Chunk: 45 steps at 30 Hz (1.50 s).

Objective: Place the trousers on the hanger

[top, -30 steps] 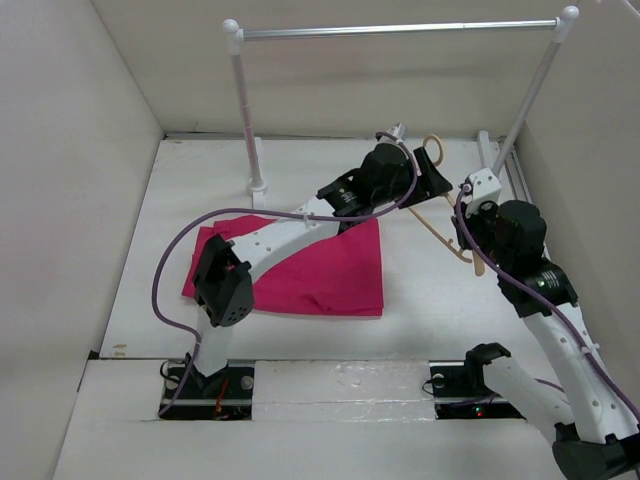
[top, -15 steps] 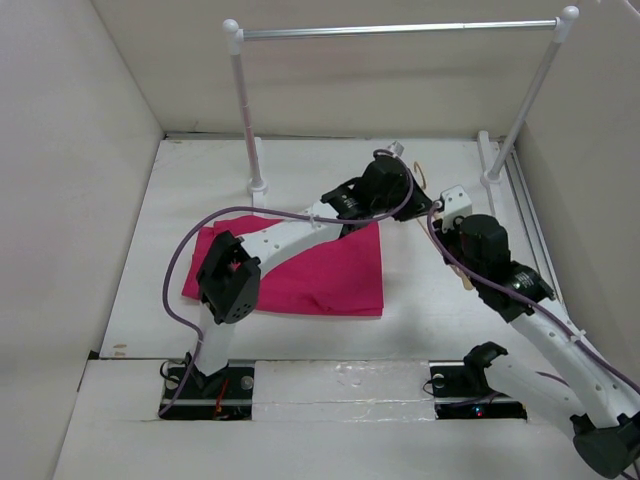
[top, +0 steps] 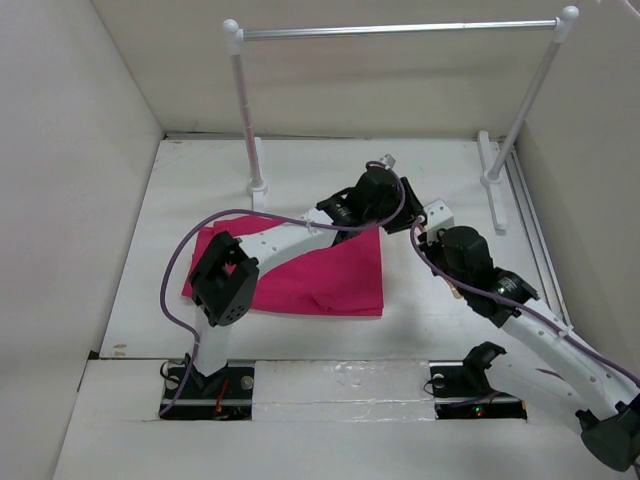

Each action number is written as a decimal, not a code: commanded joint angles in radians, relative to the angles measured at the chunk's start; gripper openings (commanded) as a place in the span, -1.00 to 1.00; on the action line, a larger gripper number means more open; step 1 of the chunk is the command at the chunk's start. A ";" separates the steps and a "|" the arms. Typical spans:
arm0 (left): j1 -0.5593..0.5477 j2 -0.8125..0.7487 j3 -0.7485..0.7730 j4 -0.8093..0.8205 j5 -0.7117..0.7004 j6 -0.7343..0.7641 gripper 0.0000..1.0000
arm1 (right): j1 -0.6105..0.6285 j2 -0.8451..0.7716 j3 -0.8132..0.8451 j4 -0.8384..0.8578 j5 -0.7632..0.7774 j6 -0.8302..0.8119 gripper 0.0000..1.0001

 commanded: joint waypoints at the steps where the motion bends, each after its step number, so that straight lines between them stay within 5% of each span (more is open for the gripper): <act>1: -0.013 0.028 0.036 -0.007 -0.009 0.022 -0.14 | 0.053 0.023 -0.019 0.050 -0.093 0.015 -1.00; 3: -0.013 0.036 0.039 -0.009 -0.026 0.025 -0.21 | 0.082 0.027 -0.023 0.047 -0.070 0.016 -1.00; 7: -0.013 0.027 0.028 -0.009 -0.035 0.028 -0.94 | 0.082 0.034 -0.030 0.012 -0.032 0.018 -0.94; 9: -0.013 0.007 -0.001 -0.009 -0.038 0.028 -1.00 | 0.082 0.024 -0.025 -0.002 -0.008 0.029 -0.68; 10: -0.013 -0.002 -0.027 -0.007 -0.040 0.028 -1.00 | 0.082 0.017 -0.024 -0.014 -0.016 0.032 -0.31; 13: -0.013 -0.047 -0.081 0.025 -0.043 0.021 -1.00 | 0.082 -0.015 -0.002 -0.065 -0.085 0.030 0.28; 16: -0.013 -0.104 -0.159 0.074 -0.046 0.015 -1.00 | 0.027 -0.043 0.062 -0.148 -0.200 0.018 0.44; 22: -0.043 -0.222 -0.407 0.197 -0.112 -0.027 -1.00 | -0.094 -0.069 0.133 -0.199 -0.386 -0.019 0.35; 24: -0.043 -0.246 -0.469 0.237 -0.139 -0.056 -1.00 | -0.137 -0.077 0.102 -0.154 -0.461 -0.011 0.02; 25: -0.043 -0.250 -0.522 0.278 -0.139 -0.065 -1.00 | -0.151 -0.077 0.054 -0.095 -0.496 -0.002 -0.60; 26: -0.043 -0.254 -0.541 0.286 -0.147 -0.077 -1.00 | -0.164 -0.065 0.023 -0.058 -0.574 0.025 -0.85; 28: -0.043 -0.251 -0.575 0.297 -0.150 -0.076 -1.00 | -0.174 -0.025 -0.060 0.057 -0.633 0.062 -1.00; 33: -0.052 -0.246 -0.616 0.289 -0.240 -0.042 -1.00 | -0.165 0.218 -0.128 0.263 -0.700 0.147 -0.97; 38: -0.061 -0.253 -0.644 0.271 -0.309 -0.019 -1.00 | -0.140 0.409 -0.119 0.475 -0.665 0.240 -0.33; 45: -0.052 -0.277 -0.678 0.255 -0.322 0.016 -1.00 | -0.108 0.570 -0.122 0.611 -0.598 0.369 -0.07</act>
